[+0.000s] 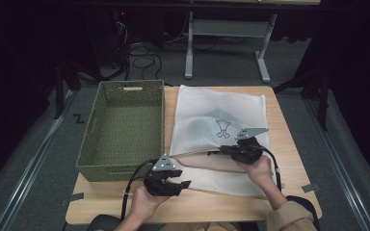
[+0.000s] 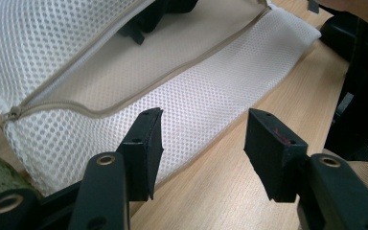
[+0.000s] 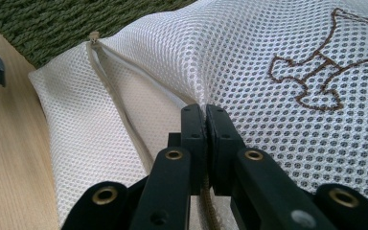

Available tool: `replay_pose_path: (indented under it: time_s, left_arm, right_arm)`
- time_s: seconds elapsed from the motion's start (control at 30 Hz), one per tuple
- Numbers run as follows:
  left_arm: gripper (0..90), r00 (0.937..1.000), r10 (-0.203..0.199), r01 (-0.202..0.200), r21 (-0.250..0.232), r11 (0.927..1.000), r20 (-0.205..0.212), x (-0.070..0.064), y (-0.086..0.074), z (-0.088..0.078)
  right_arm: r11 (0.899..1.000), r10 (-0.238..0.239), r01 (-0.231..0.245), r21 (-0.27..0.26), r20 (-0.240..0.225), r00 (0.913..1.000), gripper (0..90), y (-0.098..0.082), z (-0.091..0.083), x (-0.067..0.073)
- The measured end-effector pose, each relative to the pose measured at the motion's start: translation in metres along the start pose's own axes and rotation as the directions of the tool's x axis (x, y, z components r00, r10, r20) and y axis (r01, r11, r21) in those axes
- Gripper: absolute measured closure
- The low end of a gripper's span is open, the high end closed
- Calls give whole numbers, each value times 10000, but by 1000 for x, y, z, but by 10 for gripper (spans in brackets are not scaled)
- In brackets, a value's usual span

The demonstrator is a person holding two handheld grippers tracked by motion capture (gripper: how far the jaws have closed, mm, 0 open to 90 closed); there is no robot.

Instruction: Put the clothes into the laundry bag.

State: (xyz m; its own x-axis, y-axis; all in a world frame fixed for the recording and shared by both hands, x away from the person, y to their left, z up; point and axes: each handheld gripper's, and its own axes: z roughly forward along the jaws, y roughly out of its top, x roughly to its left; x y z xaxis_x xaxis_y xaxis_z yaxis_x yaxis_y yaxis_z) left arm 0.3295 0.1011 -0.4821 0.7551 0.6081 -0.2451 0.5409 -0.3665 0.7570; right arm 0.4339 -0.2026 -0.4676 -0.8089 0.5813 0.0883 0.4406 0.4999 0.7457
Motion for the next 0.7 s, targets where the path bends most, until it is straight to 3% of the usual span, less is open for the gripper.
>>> replay_pose_path:
  time_s: [0.07, 0.2, 0.33, 0.7]
  left_arm:
    - [476, 9999, 60, -60, 59, 10000, -111, 1, -2, 1]
    - [475, 9959, 537, -530, 121, 9985, -729, 1, -5, 6]
    - [473, 9966, 361, -324, 502, 9982, -740, 5, -9, 13]
    - [467, 9967, 376, -325, 705, 9970, -715, 3, -11, 20]
  right_arm:
    - [10000, -66, 66, -33, 2, 10000, 880, 0, -1, 1]
    - [10000, -25, 25, -13, -6, 10000, 880, 0, -3, 1]
    - [10000, -68, 68, -55, 15, 10000, 878, -1, -3, 1]
    - [9999, 116, -116, 81, -60, 9999, 876, -8, 0, 1]
